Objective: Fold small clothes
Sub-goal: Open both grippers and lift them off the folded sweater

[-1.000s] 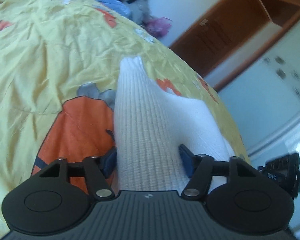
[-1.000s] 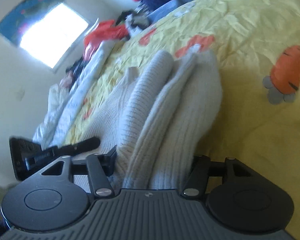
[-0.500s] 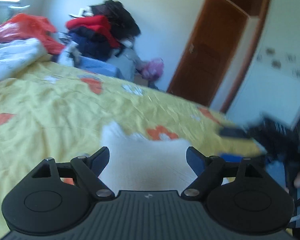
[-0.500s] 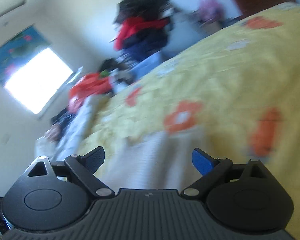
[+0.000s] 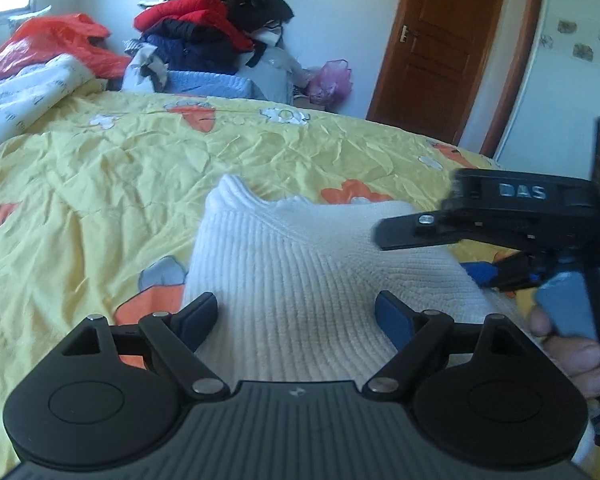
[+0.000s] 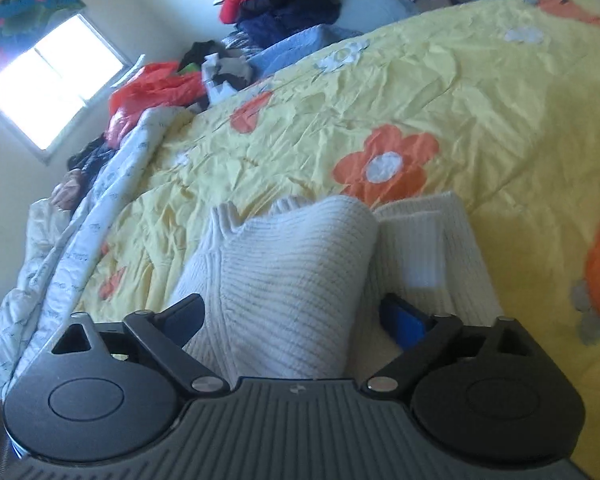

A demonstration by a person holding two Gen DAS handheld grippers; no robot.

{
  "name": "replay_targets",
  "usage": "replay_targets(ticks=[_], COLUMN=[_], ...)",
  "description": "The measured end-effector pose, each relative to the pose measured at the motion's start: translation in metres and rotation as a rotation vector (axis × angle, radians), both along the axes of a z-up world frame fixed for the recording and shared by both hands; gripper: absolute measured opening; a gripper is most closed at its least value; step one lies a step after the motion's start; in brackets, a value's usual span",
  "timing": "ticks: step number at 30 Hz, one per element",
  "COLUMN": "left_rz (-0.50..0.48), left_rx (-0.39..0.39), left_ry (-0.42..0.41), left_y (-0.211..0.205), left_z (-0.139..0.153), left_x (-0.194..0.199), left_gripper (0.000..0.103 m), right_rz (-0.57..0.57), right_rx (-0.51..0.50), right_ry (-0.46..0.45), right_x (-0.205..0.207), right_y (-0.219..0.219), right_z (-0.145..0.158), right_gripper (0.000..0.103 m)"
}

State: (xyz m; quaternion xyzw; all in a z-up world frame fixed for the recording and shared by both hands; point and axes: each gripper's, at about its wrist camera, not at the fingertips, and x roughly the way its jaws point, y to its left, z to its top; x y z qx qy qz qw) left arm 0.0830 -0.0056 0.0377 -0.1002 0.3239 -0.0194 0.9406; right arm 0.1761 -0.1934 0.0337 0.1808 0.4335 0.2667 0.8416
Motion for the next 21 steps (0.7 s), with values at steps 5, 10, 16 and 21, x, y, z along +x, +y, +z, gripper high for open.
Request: replay_targets(ticks=[5,10,16,21], left_rz=[0.021,0.051,0.076,0.091], left_rx=[-0.086,-0.057,0.035,0.045], left_ry=[-0.024,-0.077,-0.228,-0.264], left_y=[0.011,0.001,-0.015,-0.017], left_z=[0.011,0.005,-0.02,-0.024], left_x=[-0.04,-0.059,-0.081,-0.085], left_gripper=[0.086,0.088,0.092,0.093], right_rz=[-0.005,0.017,0.016,-0.004], right_rx=[0.048,0.056,-0.151,-0.094], right_ry=[-0.101,-0.227,-0.339,-0.366], right_x=[-0.041,-0.066,-0.081,-0.089], right_y=[-0.017,-0.007,0.014,0.0], right_z=[0.032,0.043,-0.009,-0.013], right_gripper=[0.094,0.1,0.097,0.093])
